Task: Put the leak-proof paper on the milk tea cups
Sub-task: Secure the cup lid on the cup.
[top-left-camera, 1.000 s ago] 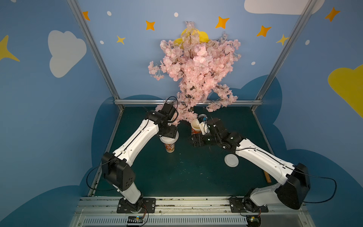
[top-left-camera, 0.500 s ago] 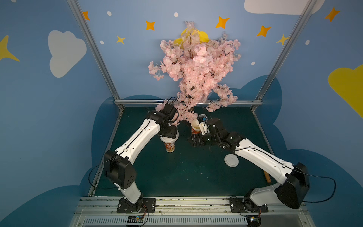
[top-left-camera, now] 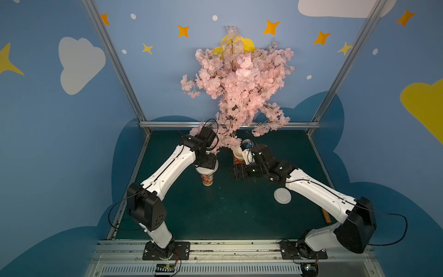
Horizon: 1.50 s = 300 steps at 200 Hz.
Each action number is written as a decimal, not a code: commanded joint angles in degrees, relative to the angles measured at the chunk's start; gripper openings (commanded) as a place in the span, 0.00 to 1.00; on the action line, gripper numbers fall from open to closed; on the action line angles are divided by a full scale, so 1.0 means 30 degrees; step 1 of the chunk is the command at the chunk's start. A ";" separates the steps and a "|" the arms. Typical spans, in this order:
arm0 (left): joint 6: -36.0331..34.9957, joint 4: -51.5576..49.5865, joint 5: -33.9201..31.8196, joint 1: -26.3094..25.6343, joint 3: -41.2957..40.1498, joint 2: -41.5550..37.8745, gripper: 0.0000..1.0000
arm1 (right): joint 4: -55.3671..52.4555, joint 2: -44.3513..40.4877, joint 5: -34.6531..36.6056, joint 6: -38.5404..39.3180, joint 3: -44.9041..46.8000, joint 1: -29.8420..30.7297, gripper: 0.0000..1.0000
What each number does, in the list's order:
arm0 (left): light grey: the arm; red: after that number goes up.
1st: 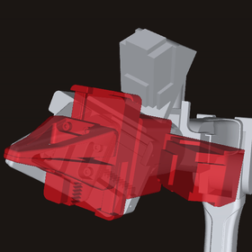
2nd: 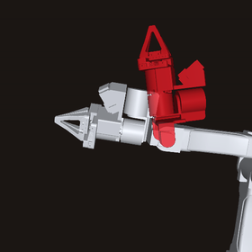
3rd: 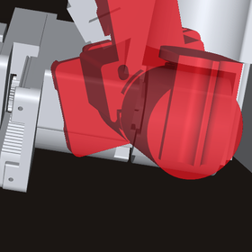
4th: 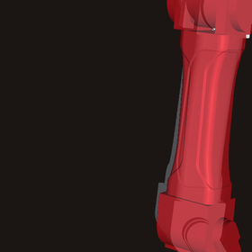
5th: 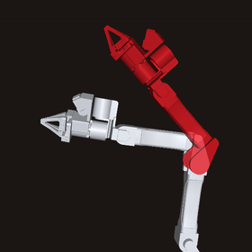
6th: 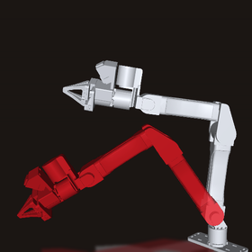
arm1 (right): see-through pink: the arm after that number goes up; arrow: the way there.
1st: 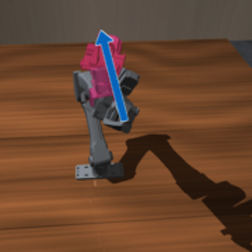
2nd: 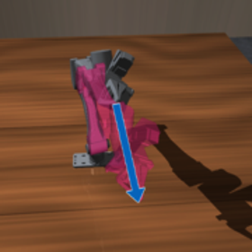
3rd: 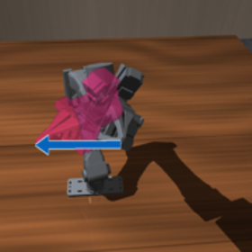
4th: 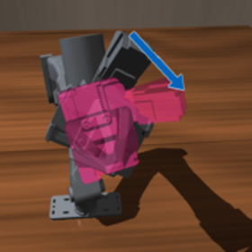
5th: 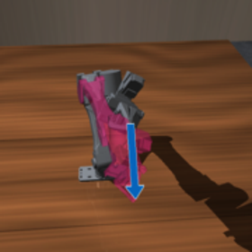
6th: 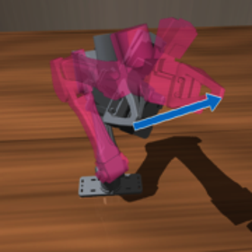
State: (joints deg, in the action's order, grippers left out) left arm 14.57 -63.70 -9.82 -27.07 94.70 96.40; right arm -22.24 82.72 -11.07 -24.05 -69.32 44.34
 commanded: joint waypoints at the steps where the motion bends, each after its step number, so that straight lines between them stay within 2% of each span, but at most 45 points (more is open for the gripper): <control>1: 0.0007 -0.0446 0.0169 -0.0059 -0.0216 0.0182 0.77 | 0.0451 0.0481 -0.0587 -0.0201 -0.0477 -0.0077 0.86; 25: 0.0007 -0.0391 0.0140 -0.0059 -0.0378 0.0196 0.77 | 0.0850 0.1050 -0.1307 -0.0505 -0.1071 -0.0112 0.84; 40: -0.0017 -0.0365 0.0212 -0.0085 -0.0422 0.0152 0.77 | 0.1134 0.1576 -0.1942 -0.0904 -0.1572 -0.0264 0.78; 59: 0.0024 -0.0299 0.0250 -0.0089 -0.0433 0.0130 0.77 | 0.1319 0.2414 -0.2524 -0.1531 -0.2441 -0.0375 0.76; 113: 0.0029 -0.0271 0.0257 -0.0117 -0.0419 0.0101 0.77 | 0.1277 0.5164 -0.3920 -0.4050 -0.4927 -0.0959 0.56; 184: 0.0007 -0.0266 0.0349 -0.0162 -0.0251 0.0108 0.77 | 0.2006 0.7757 -0.5601 -0.5851 -0.6748 -0.0999 0.55; 251: -0.0013 -0.0298 0.0461 -0.0150 -0.0188 0.0108 0.77 | 0.2171 0.9183 -0.6379 -0.6189 -0.7871 -0.0704 0.58; 300: 0.0004 -0.0318 0.0462 -0.0172 -0.0214 0.0064 0.77 | 0.2169 0.9900 -0.6817 -0.6275 -0.8267 -0.0548 0.54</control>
State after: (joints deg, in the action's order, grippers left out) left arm 14.57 -63.61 -9.63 -27.40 94.28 96.40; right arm -16.40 110.96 -29.85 -42.63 -92.03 42.00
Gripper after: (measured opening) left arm 0.770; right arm 0.544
